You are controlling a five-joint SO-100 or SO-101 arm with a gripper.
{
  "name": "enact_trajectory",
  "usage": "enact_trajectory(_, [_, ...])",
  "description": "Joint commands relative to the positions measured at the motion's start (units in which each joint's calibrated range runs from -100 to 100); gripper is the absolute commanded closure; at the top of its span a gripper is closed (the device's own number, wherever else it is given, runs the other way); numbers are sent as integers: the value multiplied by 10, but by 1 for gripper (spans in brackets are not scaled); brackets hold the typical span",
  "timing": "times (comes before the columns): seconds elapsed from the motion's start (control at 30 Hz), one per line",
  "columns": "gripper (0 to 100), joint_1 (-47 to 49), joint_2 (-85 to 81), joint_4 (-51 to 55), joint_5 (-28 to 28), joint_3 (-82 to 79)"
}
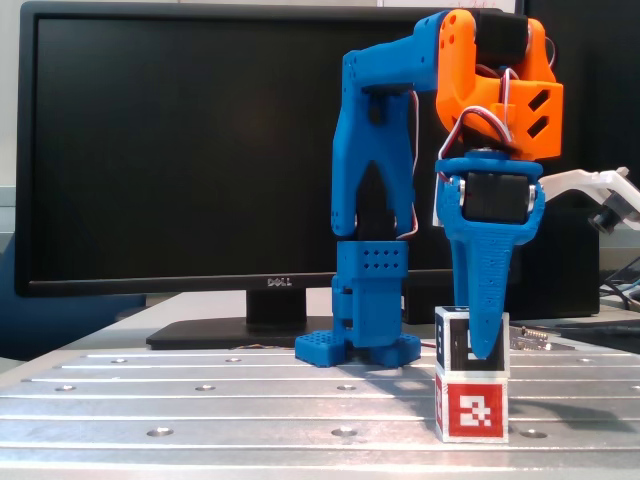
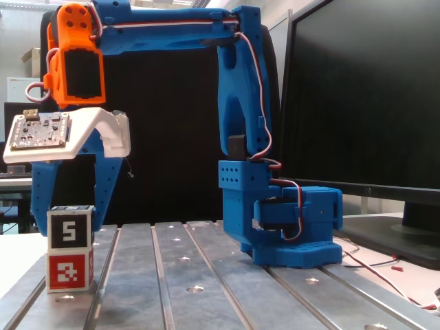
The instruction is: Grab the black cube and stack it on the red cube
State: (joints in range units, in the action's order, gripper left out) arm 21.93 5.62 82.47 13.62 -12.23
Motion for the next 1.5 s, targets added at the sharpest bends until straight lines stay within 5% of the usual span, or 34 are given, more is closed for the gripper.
enact_trajectory(0.0, [83, -2, -7, 0, -4, -3])
enact_trajectory(0.2, [83, -2, -7, 3, -3, -1])
enact_trajectory(0.47, [68, -2, -8, 11, -4, 1])
enact_trajectory(1.2, [68, -5, -37, 173, -6, 183])
enact_trajectory(1.47, [71, -94, -56, 172, -80, 180])
